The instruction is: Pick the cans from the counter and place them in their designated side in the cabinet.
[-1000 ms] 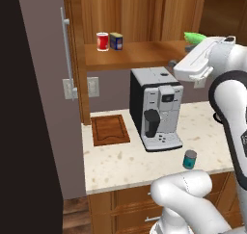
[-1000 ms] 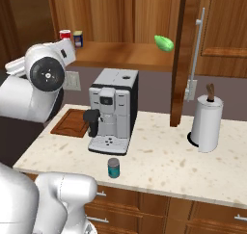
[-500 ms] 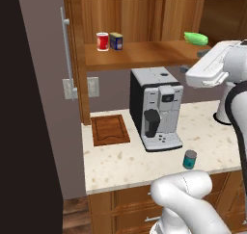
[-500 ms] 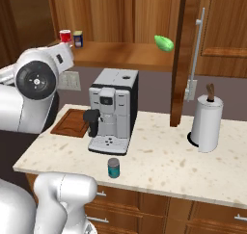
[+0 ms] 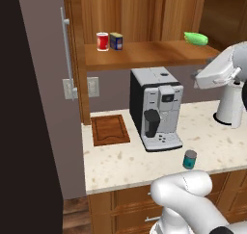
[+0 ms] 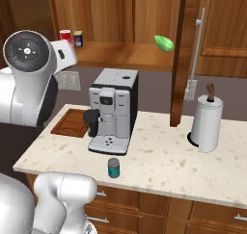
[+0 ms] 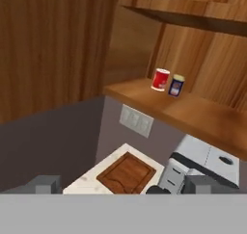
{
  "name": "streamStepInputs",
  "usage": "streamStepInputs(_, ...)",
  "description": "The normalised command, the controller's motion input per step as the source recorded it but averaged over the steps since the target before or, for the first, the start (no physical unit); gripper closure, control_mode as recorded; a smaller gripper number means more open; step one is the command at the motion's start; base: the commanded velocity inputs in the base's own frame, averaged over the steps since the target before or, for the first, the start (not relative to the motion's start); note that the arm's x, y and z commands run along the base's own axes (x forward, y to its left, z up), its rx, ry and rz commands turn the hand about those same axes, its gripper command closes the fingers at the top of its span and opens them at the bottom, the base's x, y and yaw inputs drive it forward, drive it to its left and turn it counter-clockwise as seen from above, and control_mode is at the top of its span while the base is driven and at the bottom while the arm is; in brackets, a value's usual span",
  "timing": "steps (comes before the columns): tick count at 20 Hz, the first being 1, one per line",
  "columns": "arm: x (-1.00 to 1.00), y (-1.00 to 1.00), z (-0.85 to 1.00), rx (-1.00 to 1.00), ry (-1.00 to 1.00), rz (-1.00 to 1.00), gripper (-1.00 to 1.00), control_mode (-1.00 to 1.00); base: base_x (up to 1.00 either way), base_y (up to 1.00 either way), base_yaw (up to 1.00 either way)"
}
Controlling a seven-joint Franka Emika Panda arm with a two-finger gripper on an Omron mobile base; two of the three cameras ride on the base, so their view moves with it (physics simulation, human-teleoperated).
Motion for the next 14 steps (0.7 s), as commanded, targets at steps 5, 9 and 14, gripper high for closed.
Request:
streamStepInputs(5, -0.49, -0.03, -0.20, -0.13, 0.22, -0.07, -1.00, -1.00, 0.00, 0.00, 0.00)
streamStepInputs(9, -0.84, -0.08, -0.57, -0.09, 0.05, -0.06, -1.00, -1.00, 0.00, 0.00, 0.00)
streamStepInputs(14, -0.62, -0.06, -0.63, -0.12, 0.11, -0.06, -1.00, -1.00, 0.00, 0.00, 0.00)
